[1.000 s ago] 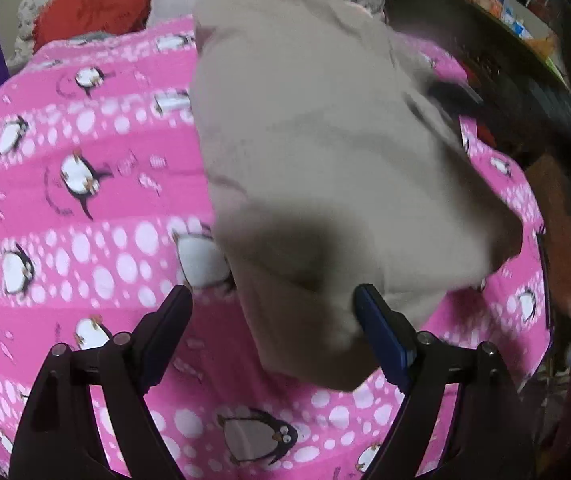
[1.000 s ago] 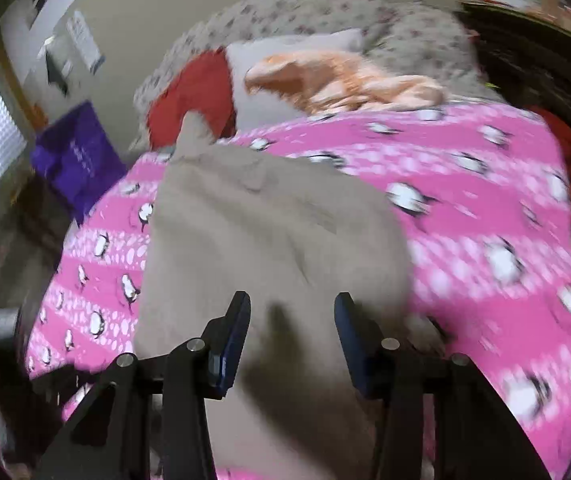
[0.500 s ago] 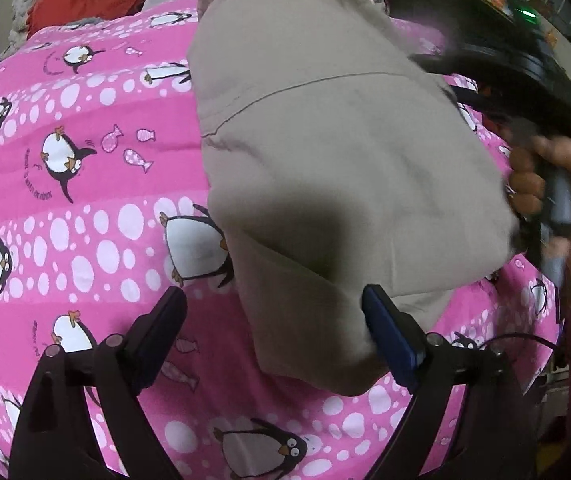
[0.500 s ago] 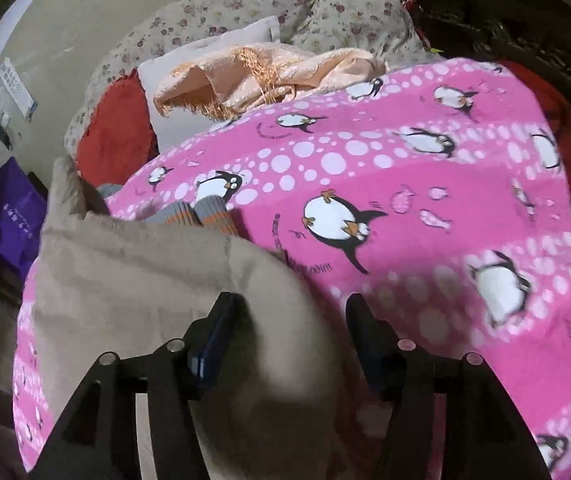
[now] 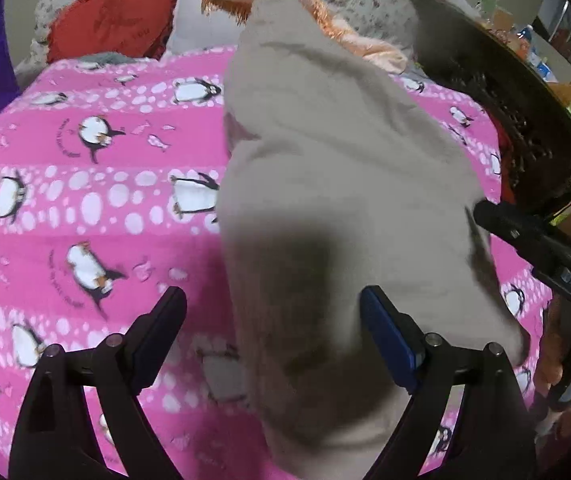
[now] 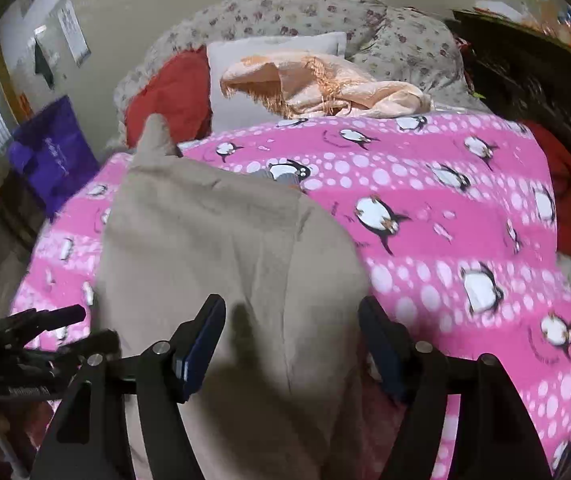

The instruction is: Fold large clothes

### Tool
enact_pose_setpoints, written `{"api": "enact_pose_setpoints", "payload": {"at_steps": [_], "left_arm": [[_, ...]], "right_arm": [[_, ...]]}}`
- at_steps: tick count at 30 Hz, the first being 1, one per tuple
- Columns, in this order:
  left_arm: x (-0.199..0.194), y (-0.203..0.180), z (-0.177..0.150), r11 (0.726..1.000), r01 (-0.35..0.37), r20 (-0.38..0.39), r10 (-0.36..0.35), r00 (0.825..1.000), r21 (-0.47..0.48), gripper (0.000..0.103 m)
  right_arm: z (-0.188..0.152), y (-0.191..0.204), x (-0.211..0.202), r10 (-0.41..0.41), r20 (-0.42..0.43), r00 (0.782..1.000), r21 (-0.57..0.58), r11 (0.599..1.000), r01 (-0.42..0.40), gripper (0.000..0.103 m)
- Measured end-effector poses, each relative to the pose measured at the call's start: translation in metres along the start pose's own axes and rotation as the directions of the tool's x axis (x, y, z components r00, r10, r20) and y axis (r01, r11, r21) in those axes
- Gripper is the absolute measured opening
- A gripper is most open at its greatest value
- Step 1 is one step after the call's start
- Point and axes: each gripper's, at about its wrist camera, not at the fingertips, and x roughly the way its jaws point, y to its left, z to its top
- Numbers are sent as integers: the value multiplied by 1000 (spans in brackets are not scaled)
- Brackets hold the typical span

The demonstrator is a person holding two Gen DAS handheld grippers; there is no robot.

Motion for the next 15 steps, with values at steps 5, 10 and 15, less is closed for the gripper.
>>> {"api": "enact_pose_setpoints", "payload": {"at_steps": [5,10,15], "left_arm": [[18,-18,14,997,-22,-9,23,1000,75,91],[42,-23,33,998,7,-60,-3,998,67,95],[38,-11,30,998,65,-72,-63,995,25,96]], "right_arm": [[29,-5,41,-67,-33,997,48,996,69,61],[18,-39,76,-139,-54,989,181,972,147,49],[8,-59,67,-55,-40,998,266,962,63,61]]}}
